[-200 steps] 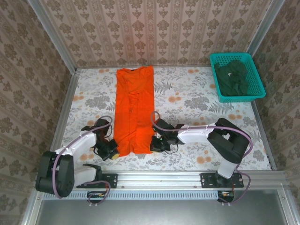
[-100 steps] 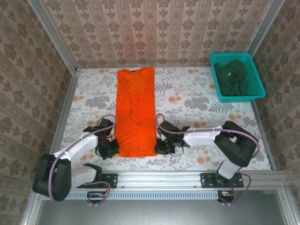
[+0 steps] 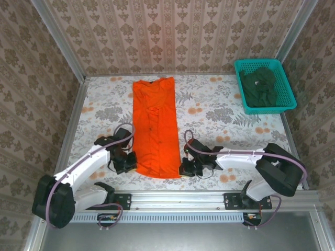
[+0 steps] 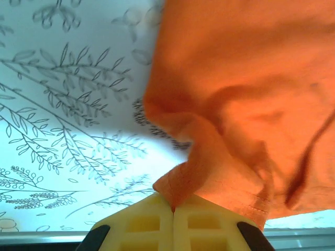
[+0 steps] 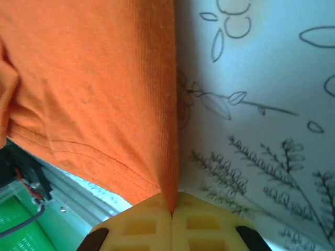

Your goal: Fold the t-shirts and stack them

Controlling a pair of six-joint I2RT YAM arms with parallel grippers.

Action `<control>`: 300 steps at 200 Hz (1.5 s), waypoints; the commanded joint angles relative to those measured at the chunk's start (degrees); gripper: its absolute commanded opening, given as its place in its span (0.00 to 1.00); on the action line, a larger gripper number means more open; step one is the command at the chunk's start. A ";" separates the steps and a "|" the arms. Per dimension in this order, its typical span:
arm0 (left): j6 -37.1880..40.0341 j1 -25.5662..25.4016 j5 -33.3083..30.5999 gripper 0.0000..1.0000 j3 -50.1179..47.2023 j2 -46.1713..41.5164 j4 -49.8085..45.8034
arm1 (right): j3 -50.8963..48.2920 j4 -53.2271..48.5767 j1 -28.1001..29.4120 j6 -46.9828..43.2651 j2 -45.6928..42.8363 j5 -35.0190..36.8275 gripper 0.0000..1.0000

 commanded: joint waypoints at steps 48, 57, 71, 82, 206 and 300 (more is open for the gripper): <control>2.73 8.87 4.40 0.00 17.01 8.15 -0.15 | 12.85 -3.37 -13.35 4.93 -0.73 1.12 0.00; 3.54 10.57 5.00 0.00 19.55 10.72 0.65 | 16.41 -4.38 -14.85 4.06 1.97 0.24 0.00; 5.07 12.65 5.80 0.00 23.85 15.03 1.95 | 21.88 -6.20 -16.93 2.29 6.95 -0.84 0.00; 6.22 14.08 5.83 0.00 27.29 18.97 2.19 | 26.14 -8.13 -18.50 0.94 11.07 -1.46 0.00; 11.68 21.64 11.22 0.00 50.99 49.40 4.11 | 66.80 -27.47 -25.84 -5.78 45.58 -5.77 0.00; 9.79 24.49 12.05 0.23 62.28 58.49 3.45 | 75.28 -28.87 -29.28 1.02 52.49 -7.84 0.34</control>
